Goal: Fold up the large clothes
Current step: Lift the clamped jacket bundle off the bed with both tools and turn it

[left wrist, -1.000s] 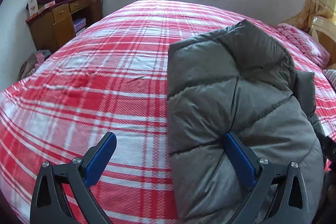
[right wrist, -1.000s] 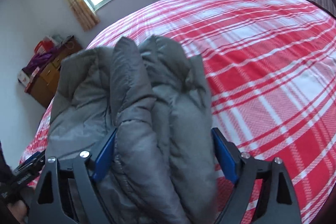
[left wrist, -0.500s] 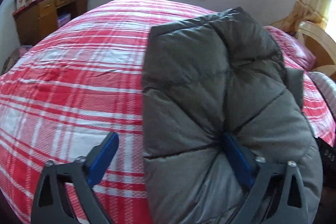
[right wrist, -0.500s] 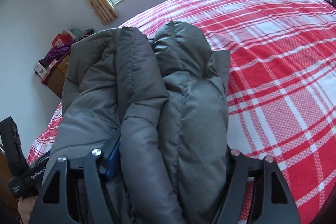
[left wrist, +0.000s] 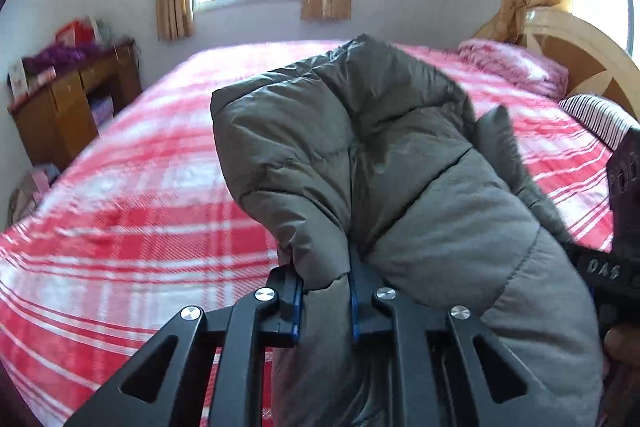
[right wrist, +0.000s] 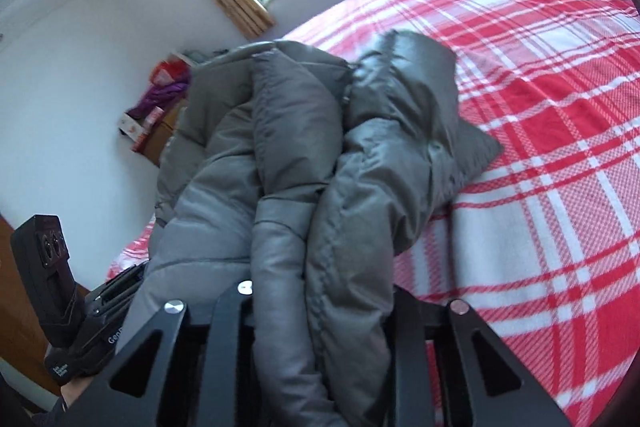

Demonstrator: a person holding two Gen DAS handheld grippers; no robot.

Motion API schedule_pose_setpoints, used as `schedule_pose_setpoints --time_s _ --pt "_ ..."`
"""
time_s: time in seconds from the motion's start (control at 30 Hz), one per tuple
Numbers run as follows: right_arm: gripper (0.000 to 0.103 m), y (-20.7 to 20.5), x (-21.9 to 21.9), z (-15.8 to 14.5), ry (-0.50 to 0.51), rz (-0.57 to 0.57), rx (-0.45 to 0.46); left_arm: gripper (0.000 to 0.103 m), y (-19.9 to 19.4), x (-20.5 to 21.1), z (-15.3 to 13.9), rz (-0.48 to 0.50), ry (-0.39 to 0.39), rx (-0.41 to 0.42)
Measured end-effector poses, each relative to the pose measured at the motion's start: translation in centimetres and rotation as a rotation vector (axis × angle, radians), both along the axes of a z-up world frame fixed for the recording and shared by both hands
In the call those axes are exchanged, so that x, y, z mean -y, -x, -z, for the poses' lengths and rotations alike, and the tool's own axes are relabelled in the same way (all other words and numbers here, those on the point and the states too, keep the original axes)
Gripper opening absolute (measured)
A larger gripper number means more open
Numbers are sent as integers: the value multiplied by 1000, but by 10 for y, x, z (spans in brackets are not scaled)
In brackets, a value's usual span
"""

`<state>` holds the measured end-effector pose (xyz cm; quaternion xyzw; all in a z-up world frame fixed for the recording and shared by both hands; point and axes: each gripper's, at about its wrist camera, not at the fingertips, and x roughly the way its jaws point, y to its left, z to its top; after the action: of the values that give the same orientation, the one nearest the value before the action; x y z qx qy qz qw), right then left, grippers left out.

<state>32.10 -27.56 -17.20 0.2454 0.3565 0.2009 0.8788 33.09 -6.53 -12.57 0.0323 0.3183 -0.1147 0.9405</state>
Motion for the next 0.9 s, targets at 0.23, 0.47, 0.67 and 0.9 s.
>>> schedule_pose_setpoints --time_s 0.23,0.47,0.67,0.9 --pt "24 25 -32 -42 -59 -71 111 15 37 -40 -64 -11 5 108" --pt "24 42 -88 -84 -54 -171 195 15 68 -99 -89 -95 16 136" --pt "24 40 -140 -89 -29 -259 194 14 90 -148 -83 -163 35 130" --pt "24 32 -190 -88 4 -337 186 14 105 -190 -78 -222 44 123"
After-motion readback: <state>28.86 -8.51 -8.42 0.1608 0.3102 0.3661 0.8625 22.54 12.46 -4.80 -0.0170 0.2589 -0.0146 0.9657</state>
